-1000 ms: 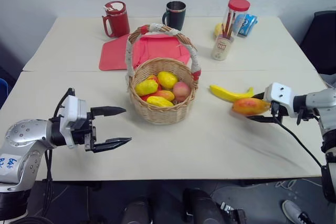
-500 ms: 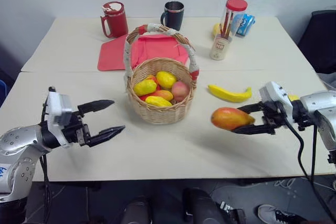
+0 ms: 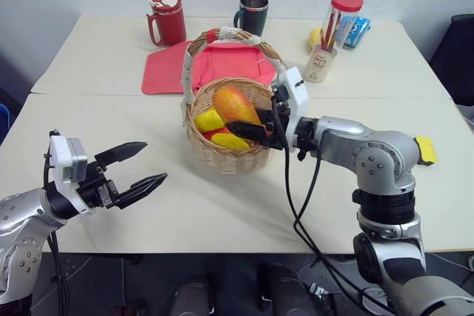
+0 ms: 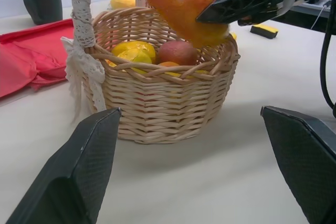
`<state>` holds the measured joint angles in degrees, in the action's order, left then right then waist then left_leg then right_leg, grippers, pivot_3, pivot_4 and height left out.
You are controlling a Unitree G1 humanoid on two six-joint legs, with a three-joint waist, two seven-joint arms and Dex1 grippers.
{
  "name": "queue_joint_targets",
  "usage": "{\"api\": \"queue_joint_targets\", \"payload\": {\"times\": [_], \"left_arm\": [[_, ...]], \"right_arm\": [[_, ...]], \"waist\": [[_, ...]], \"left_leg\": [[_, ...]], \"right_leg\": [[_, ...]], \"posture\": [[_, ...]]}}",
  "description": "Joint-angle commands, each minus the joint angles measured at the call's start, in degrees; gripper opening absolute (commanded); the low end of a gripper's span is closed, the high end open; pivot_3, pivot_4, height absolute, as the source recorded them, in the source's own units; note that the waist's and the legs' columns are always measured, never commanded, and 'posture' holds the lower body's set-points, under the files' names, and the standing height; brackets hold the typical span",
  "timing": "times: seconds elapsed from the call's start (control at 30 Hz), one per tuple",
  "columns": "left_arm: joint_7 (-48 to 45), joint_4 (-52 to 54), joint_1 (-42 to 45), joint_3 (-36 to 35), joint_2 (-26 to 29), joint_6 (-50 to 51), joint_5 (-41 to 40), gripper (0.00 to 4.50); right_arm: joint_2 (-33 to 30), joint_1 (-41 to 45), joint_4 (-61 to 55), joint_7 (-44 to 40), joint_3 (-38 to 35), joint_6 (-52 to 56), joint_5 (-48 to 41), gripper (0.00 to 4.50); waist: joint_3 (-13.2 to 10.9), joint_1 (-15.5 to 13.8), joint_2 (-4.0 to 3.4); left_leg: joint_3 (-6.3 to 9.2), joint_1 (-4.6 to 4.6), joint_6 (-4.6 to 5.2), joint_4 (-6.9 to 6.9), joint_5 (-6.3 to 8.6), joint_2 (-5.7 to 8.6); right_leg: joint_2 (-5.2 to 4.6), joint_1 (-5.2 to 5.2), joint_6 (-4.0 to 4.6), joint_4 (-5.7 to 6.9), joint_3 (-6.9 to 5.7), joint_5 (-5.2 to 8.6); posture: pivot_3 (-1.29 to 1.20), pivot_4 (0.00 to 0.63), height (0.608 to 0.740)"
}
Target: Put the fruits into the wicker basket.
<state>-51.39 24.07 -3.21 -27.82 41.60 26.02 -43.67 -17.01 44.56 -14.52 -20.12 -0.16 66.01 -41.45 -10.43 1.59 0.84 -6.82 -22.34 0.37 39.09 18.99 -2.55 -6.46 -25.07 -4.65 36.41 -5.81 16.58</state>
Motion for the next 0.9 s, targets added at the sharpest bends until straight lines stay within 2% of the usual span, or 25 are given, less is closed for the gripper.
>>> {"api": "queue_joint_targets", "payload": {"times": [0.03, 0.1, 0.17, 0.3, 0.37, 0.47, 0.53, 0.63, 0.7, 0.77, 0.83, 0.9], "left_arm": [[0.4, 2.0, 0.4, -1.0, 0.2, -1.1, -0.7, 4.50], [0.3, 2.0, 0.8, -0.7, 0.2, -1.2, -0.9, 4.50], [0.0, 1.8, 1.0, -0.5, 0.1, -1.3, -1.2, 4.50], [-1.3, 0.7, 1.5, 0.1, 0.5, -1.7, -0.8, 4.50], [-2.0, 0.0, 1.9, 0.4, 0.8, -2.0, -0.4, 4.50], [-2.8, -1.4, 2.8, 0.4, 1.2, -2.1, -0.3, 4.50], [-4.9, -3.9, 3.5, 0.7, 2.2, -3.0, 0.8, 4.50], [-7.0, -9.7, 6.6, 2.3, 3.3, -4.9, 2.7, 4.50], [-8.7, -12.5, 8.9, 3.9, 3.9, -5.5, 3.7, 4.50], [-10.1, -13.8, 10.6, 5.4, 4.2, -5.6, 4.3, 4.50], [-9.9, -13.9, 11.7, 5.9, 4.3, -4.7, 3.9, 4.50], [-8.6, -13.7, 12.5, 6.3, 4.4, -2.6, 3.4, 4.50]], "right_arm": [[-1.1, -0.8, -4.4, -3.5, 1.4, -4.0, 0.3, 4.47], [-3.2, -2.9, -5.8, -8.2, 0.5, -6.4, -0.8, 4.47], [-6.9, -6.0, -7.0, -16.6, -0.2, -10.6, -2.1, 4.47], [-16.4, -18.1, -8.6, -35.1, -5.3, -23.0, -2.7, 4.47], [-18.9, -24.5, -7.4, -35.9, -10.2, -27.8, -1.1, 4.47], [-21.2, -35.5, -2.4, -36.6, -21.2, -38.3, 3.7, 4.47], [-22.6, -44.3, 2.4, -39.7, -27.8, -50.2, 9.6, 4.47], [-21.2, -53.4, 10.5, -37.9, -36.3, -65.3, 15.7, 4.47], [-20.6, -58.7, 15.8, -38.8, -38.2, -74.1, 18.9, 4.47], [-20.0, -61.7, 19.8, -38.0, -39.2, -77.7, 20.0, 4.47], [-19.9, -61.9, 21.7, -36.8, -39.2, -80.0, 20.0, 4.47], [-20.4, -60.6, 22.7, -36.2, -38.6, -81.3, 19.4, 4.47]], "waist": [[0.0, 0.0, 0.00], [0.0, 0.0, 0.00], [0.0, -0.1, 0.00], [0.0, -0.5, 0.00], [0.0, -0.8, 0.00], [0.0, -1.3, 0.00], [0.0, -1.7, 0.00], [0.0, -2.4, -0.03], [0.0, -2.4, -0.03], [0.0, -2.2, -0.02], [0.0, -1.5, -0.07], [0.0, -0.6, -0.13]], "left_leg": [[-0.01, 0.01, 0.02, 0.00, -0.02, -0.01], [0.00, 0.05, 0.01, 0.00, -0.04, -0.05], [0.07, 0.05, 0.00, 0.00, -0.04, -0.08], [0.14, 0.10, 0.11, 0.00, 0.02, -0.06], [0.18, 0.19, 0.22, -0.01, 0.10, -0.07], [0.05, 0.24, 0.27, 0.01, 0.12, 0.00], [0.02, 0.27, 0.29, 0.02, 0.11, 0.06], [-0.07, 0.31, 0.28, 0.02, 0.10, 0.07], [-0.10, 0.42, 0.27, 0.02, 0.06, 0.11], [-0.09, 0.63, 0.27, 0.01, 0.07, 0.10], [-0.07, 1.21, 0.20, -0.13, 0.16, -0.03], [-0.11, 1.35, 0.21, -0.13, 0.29, -0.12]], "right_leg": [[0.01, 0.00, -0.03, 0.01, 0.00, -0.02], [0.04, 0.00, -0.04, 0.04, 0.00, -0.02], [0.08, 0.03, -0.03, 0.04, -0.06, -0.02], [0.09, 0.27, -0.06, -0.19, -0.15, -0.03], [0.12, 0.51, -0.21, -0.45, -0.20, -0.12], [0.09, 0.54, -0.37, -0.51, -0.10, -0.22], [0.08, 0.56, -0.40, -0.54, -0.08, -0.24], [0.12, 0.61, -0.39, -0.76, -0.13, -0.24], [0.12, 0.66, -0.39, -0.72, -0.09, -0.24], [0.13, 0.80, -0.36, -0.69, -0.04, -0.27], [0.18, 1.34, -0.34, -0.85, -0.03, -0.25], [0.17, 1.44, -0.32, -0.83, 0.07, -0.24]], "posture": [[0.00, 0.150, 0.740], [0.00, 0.150, 0.740], [0.00, 0.150, 0.740], [0.00, 0.150, 0.740], [0.00, 0.150, 0.740], [0.00, 0.150, 0.740], [0.00, 0.150, 0.740], [0.00, 0.150, 0.740], [0.00, 0.150, 0.740], [0.00, 0.150, 0.740], [0.00, 0.150, 0.740], [0.00, 0.150, 0.740]]}}
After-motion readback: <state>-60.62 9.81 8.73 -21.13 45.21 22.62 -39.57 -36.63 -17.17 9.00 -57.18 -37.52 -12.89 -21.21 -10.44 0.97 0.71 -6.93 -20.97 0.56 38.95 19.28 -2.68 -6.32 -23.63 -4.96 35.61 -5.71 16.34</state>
